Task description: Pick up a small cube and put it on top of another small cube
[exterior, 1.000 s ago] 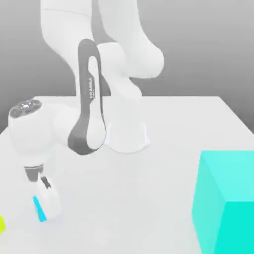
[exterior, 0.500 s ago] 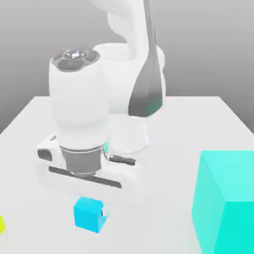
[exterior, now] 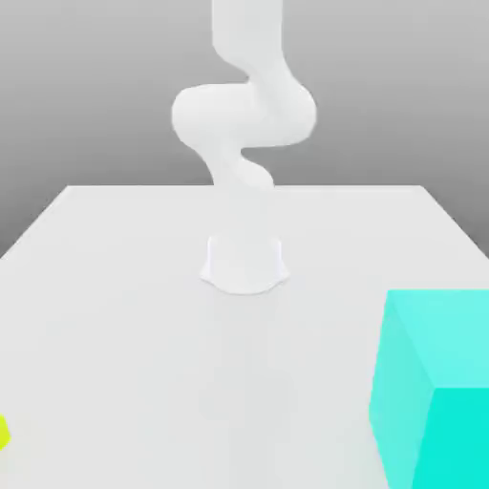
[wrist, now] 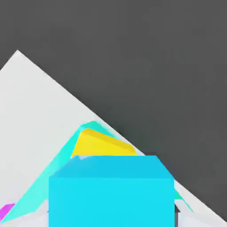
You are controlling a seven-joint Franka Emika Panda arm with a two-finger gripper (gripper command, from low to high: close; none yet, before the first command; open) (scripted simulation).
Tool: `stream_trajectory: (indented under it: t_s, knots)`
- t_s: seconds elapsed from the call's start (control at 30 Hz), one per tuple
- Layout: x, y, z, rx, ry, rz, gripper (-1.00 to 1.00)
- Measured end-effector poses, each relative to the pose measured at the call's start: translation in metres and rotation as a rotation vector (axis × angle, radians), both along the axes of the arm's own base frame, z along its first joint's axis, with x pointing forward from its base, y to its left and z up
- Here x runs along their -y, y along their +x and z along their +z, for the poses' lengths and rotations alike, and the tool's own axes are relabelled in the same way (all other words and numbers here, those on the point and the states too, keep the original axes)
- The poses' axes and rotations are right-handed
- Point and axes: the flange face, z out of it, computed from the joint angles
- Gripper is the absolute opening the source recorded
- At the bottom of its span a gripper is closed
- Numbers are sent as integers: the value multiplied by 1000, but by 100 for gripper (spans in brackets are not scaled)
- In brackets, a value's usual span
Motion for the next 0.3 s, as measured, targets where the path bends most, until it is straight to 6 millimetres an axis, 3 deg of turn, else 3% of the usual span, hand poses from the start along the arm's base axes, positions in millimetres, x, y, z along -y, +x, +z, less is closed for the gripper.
stream_trajectory:
  t_s: [0.2, 0.3]
  knots:
    - [-1, -1, -6, 2, -2, 3, 100]
    - [-2, 0, 27, 4, -5, 5, 100]
